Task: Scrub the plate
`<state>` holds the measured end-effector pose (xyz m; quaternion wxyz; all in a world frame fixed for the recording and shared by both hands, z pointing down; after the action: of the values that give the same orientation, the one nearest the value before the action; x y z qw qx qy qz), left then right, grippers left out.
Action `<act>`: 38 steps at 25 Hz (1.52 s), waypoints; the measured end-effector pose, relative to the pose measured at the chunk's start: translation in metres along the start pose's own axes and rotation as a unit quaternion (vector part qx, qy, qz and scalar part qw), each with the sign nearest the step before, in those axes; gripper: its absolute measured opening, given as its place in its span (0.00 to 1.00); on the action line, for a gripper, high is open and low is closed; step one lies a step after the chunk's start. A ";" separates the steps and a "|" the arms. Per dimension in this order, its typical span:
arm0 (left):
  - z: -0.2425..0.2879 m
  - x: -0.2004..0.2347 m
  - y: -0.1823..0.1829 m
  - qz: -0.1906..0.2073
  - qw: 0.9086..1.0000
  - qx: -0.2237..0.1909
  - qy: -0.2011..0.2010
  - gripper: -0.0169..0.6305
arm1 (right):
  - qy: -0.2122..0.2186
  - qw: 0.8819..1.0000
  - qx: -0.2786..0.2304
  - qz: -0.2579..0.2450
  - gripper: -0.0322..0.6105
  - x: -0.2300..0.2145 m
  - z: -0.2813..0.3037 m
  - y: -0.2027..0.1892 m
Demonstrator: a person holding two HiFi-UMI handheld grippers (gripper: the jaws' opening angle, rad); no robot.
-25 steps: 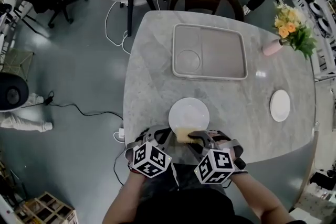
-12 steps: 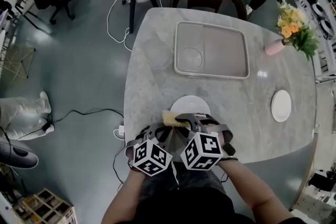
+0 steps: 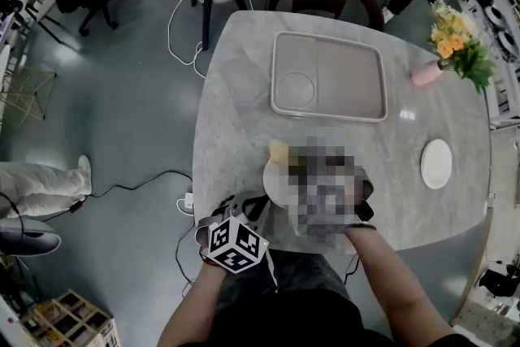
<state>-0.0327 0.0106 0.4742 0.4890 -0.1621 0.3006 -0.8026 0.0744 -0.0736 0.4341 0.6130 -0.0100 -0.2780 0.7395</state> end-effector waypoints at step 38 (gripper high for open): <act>-0.002 0.001 -0.003 -0.008 1.000 0.001 0.009 0.05 | 0.091 0.995 -0.028 -0.014 0.17 0.064 -0.021 0.004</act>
<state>-0.0360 0.0116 0.4748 0.4804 -0.1566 0.3030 -0.8080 0.0626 -0.0072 0.4351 0.6455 -0.0900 -0.2416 0.7189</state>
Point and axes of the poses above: the fingertips, and each gripper's own axes: z forward along the fingers, x to its left, y out of its top, the point moved 9 cm from there along -z, backward along the fingers, and after that the axes turned 6 degrees about z, right-handed, at the moved point
